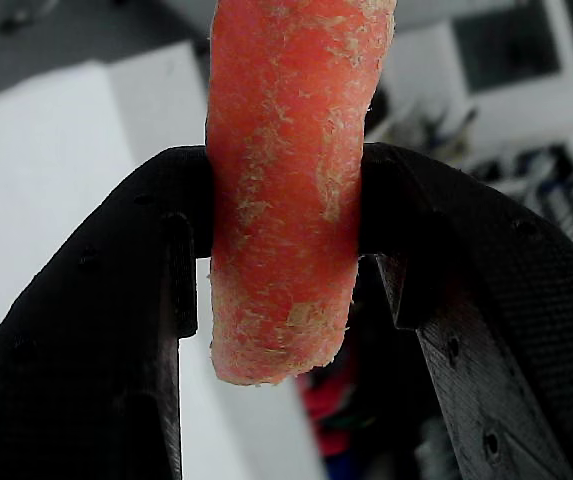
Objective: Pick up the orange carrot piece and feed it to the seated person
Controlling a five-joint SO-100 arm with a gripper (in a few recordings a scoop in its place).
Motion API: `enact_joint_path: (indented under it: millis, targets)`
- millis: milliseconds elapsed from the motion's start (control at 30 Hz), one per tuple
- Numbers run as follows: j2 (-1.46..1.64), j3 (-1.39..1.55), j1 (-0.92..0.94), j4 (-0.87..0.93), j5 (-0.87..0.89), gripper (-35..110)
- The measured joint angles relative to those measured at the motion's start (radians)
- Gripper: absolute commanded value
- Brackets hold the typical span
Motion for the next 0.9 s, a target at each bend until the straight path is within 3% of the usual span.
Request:
enact_joint_path:
  millis: [167,533,900]
  targets:
    - [0.0,-0.003,-0.031,-0.103,-0.13,-2]
    - [0.0,-0.003,-0.15,-0.548,-0.265,-2]
    - [0.0,-0.003,-0.201,-0.693,-0.316,-2]
